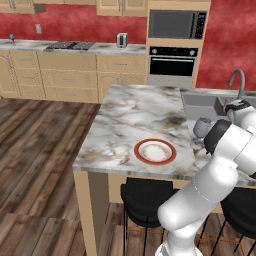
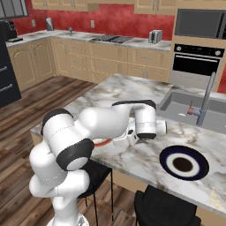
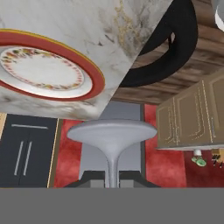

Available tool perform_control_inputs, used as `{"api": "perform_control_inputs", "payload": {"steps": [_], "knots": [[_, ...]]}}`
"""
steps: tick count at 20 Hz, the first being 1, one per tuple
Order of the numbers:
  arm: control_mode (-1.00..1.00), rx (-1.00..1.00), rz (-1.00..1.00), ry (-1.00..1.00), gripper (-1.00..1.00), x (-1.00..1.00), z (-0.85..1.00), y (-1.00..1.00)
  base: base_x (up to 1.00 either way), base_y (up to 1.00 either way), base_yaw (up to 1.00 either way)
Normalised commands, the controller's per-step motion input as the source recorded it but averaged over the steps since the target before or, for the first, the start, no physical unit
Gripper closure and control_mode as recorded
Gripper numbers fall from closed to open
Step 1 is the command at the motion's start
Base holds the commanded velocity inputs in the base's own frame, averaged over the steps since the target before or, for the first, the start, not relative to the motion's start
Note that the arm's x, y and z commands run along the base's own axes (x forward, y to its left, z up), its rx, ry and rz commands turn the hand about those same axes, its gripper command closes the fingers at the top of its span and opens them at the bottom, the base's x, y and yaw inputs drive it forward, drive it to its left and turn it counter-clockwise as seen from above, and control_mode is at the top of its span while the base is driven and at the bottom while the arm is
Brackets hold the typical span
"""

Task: Retrieve the wine glasses from the counter and place one next to each plate.

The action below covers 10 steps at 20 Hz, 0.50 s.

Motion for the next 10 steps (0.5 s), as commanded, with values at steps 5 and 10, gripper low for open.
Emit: {"api": "perform_control_inputs", "payload": {"steps": [5, 10], "knots": [[-1.00, -0.03, 0.00, 0.01, 1.00, -0.15, -0.17, 0.00, 0.00, 0.00, 0.00], [-1.00, -0.01, 0.00, 0.00, 1.00, 0.00, -0.15, 0.00, 0.00, 0.00, 0.00]]}}
